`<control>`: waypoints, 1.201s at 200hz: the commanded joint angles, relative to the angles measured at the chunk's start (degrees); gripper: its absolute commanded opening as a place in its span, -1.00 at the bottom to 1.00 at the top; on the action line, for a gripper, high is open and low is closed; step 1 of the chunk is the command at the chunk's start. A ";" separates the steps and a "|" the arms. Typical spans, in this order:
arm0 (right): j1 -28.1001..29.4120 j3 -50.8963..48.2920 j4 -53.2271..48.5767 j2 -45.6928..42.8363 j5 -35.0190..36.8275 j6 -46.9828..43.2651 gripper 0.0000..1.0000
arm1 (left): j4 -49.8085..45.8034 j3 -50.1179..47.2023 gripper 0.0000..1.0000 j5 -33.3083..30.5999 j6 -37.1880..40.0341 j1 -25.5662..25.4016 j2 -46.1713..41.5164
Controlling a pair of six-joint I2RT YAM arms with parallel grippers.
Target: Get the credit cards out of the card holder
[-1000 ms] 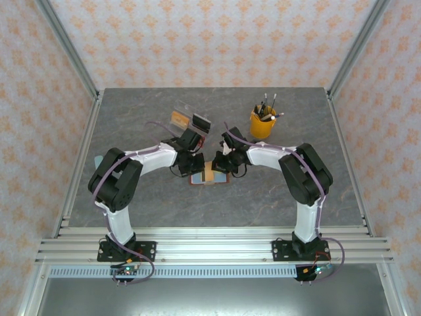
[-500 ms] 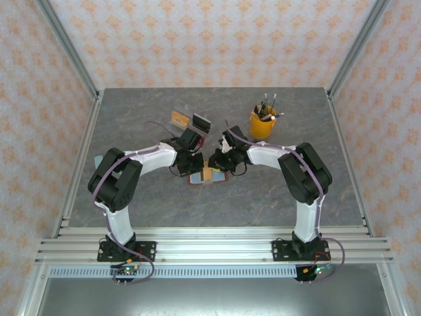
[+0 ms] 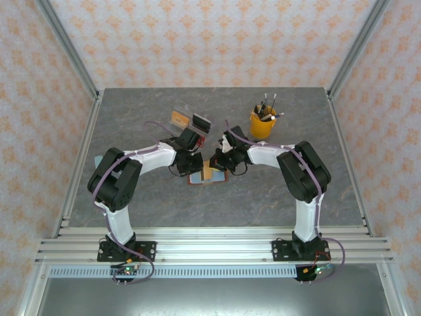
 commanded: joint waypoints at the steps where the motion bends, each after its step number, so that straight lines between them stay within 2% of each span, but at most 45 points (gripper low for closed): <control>1: -1.89 -0.37 -5.47 -4.28 1.64 -5.04 -0.97 | -0.70 -0.95 -0.69 1.57 1.63 1.16 -3.51; 24: -2.47 -1.08 -6.41 -7.98 0.07 -7.57 -0.99 | -1.37 -0.80 -0.62 0.31 2.33 1.24 -6.64; 51: -2.79 -2.06 -2.80 -12.13 -3.22 -7.64 -1.00 | -0.97 -1.88 -0.54 0.04 1.75 1.64 -11.34; 79: -3.56 -2.40 1.44 -14.43 -7.04 -6.18 -1.00 | 1.23 -4.31 -0.28 2.48 0.18 3.34 -17.92; 91: -4.19 -2.50 3.58 -14.98 -8.78 -4.79 -1.00 | 3.81 -6.31 -0.09 4.51 -1.38 4.16 -21.04; 115: -5.53 -3.07 10.03 -15.18 -13.03 0.45 -1.00 | 11.30 -10.55 0.16 8.34 -5.00 4.69 -25.98; 152: -6.30 -3.95 21.39 -14.78 -18.07 9.39 -1.00 | 21.87 -14.51 0.40 15.10 -10.23 4.68 -27.89; 194: -6.68 -3.63 25.77 -13.73 -20.26 13.61 -1.00 | 28.69 -15.03 0.41 19.86 -13.45 4.70 -26.74; 240: -7.20 -4.41 26.76 -13.26 -20.90 14.74 -1.00 | 34.85 -16.43 0.13 22.14 -15.67 4.77 -28.33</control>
